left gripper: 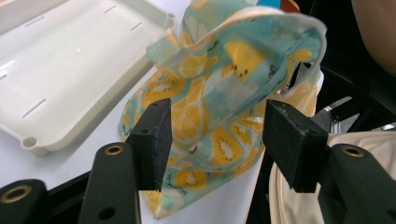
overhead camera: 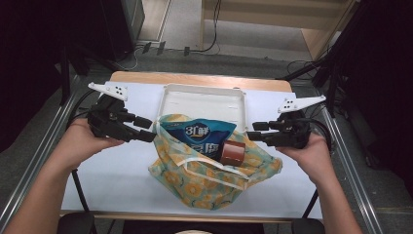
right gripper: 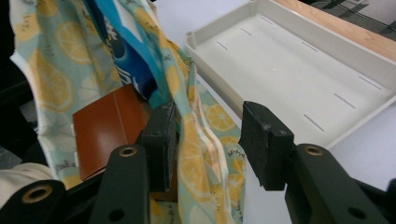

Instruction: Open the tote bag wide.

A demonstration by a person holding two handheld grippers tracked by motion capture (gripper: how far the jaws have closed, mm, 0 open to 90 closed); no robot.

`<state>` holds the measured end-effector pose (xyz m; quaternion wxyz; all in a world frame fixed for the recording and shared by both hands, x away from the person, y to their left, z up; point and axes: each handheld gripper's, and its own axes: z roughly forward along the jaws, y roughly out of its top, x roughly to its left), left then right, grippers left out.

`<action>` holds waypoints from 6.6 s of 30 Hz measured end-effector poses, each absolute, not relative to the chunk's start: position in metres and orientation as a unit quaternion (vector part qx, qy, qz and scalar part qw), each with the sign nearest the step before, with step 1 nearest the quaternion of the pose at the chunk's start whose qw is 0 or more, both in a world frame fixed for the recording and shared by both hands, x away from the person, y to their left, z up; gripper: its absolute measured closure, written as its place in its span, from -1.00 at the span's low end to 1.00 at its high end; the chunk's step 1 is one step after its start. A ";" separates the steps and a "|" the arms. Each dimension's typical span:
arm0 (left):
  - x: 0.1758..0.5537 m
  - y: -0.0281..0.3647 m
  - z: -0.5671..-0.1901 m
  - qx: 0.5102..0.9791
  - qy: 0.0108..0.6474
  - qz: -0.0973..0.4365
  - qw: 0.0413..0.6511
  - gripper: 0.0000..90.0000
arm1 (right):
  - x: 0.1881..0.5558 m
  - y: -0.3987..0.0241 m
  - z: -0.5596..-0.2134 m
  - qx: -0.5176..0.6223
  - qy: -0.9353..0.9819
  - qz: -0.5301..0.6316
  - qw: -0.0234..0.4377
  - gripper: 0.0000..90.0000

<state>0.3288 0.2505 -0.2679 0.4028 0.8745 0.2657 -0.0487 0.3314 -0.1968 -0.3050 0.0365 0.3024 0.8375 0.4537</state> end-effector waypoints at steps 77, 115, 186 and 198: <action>0.315 0.300 -0.406 0.850 0.305 -0.083 0.421 0.99 | 0.319 -0.182 -0.406 0.329 0.834 0.443 -0.019 0.98; 0.294 0.313 -0.333 0.856 0.274 -0.031 0.438 0.40 | 0.308 -0.202 -0.344 0.311 0.831 0.460 0.034 0.39; 0.301 0.240 -0.372 0.883 0.210 -0.109 0.405 1.00 | 0.269 -0.180 -0.373 0.239 0.868 0.434 -0.020 1.00; 0.280 0.246 -0.381 0.874 0.209 -0.131 0.419 1.00 | 0.261 -0.182 -0.386 0.254 0.866 0.429 -0.040 1.00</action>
